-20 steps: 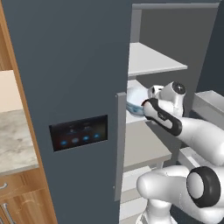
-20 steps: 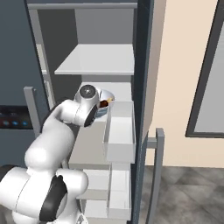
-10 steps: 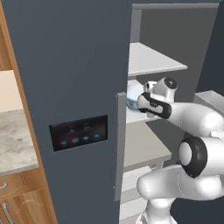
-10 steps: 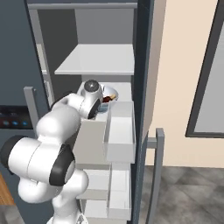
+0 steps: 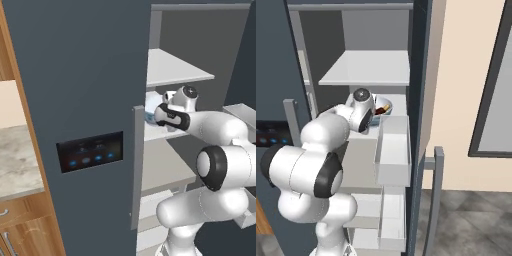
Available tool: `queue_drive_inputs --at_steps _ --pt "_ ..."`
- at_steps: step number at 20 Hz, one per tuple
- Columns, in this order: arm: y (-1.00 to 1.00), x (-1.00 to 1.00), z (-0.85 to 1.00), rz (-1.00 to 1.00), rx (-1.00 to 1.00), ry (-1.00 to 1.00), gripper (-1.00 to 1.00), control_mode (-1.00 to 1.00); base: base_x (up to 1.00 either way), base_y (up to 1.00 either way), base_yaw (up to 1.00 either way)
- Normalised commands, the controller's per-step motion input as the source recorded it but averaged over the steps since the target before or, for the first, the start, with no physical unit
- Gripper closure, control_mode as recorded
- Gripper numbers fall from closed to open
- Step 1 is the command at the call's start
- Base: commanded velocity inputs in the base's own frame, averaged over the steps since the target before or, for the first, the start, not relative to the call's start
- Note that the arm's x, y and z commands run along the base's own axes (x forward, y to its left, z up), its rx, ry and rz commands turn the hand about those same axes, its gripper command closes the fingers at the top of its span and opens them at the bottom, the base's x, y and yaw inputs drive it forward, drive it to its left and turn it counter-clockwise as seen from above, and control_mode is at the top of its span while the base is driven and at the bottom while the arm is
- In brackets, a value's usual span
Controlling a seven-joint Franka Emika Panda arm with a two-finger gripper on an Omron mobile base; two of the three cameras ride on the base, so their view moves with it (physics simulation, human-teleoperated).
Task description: Place one of the steaks on the plate and the other in the bowl. Then place the bowl in the fridge.
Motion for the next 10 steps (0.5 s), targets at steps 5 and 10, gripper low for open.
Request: queue_drive_inputs --at_steps 5,10 --pt "-0.26 0.00 -0.05 0.00 0.02 -0.24 -1.00 -1.00 0.00 0.00 0.00" --pt "0.00 -0.20 0.15 0.00 0.00 -0.16 -1.00 -1.00 0.00 0.00 0.00"
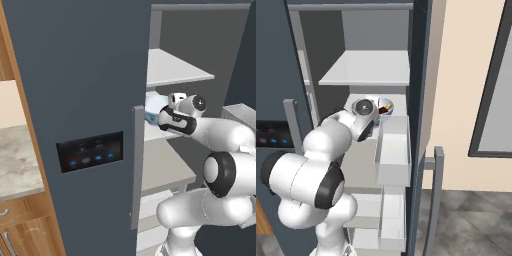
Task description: Place one of the steaks on the plate and the other in the bowl. Then place the bowl in the fridge.
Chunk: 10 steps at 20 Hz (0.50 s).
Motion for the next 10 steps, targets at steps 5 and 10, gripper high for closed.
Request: queue_drive_inputs --at_steps 5,10 --pt "-0.11 -0.57 0.67 0.00 0.01 -0.05 -1.00 -1.00 0.00 0.00 0.00" --pt "-0.09 -0.73 0.69 -0.02 0.01 0.11 -1.00 -1.00 0.00 0.00 0.00"
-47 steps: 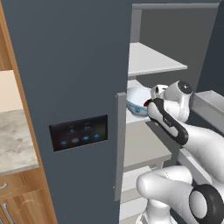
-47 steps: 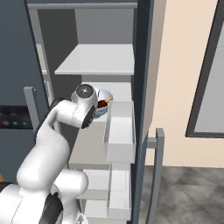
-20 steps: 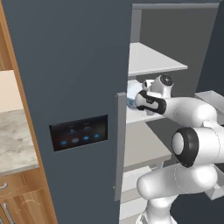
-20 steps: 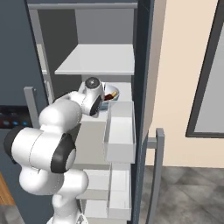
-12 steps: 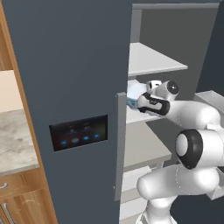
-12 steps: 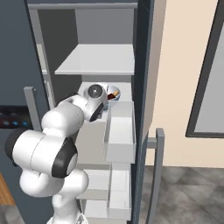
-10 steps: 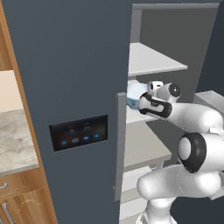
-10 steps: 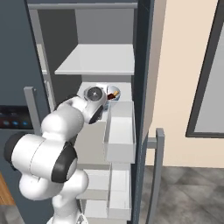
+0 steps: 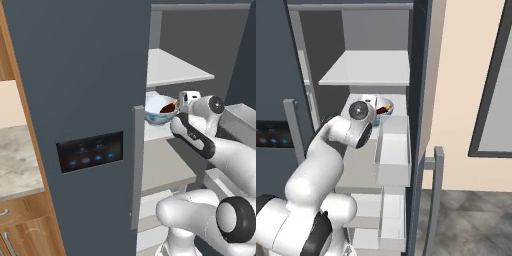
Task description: Place one of the steaks on the plate and the other in the bowl. Then place the bowl in the fridge.
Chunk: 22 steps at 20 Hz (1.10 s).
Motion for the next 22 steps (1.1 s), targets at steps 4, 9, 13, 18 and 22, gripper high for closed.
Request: queue_drive_inputs --at_steps 4,9,13,18,22 --pt "0.00 -0.65 0.62 -0.07 -0.07 0.40 -1.00 -1.00 0.00 0.00 0.00" --pt "0.00 -0.96 0.01 -0.03 -0.14 0.21 -1.00 -1.00 0.00 0.00 0.00" --pt "0.00 -1.00 -0.63 0.00 -0.07 -0.09 -1.00 -1.00 0.00 0.00 0.00" --pt "0.09 -1.00 -0.65 0.00 -0.07 -0.17 -1.00 -1.00 0.00 0.00 0.00" --pt "0.25 -1.00 -0.37 0.00 -0.08 -0.16 -1.00 -1.00 0.00 0.00 0.00"
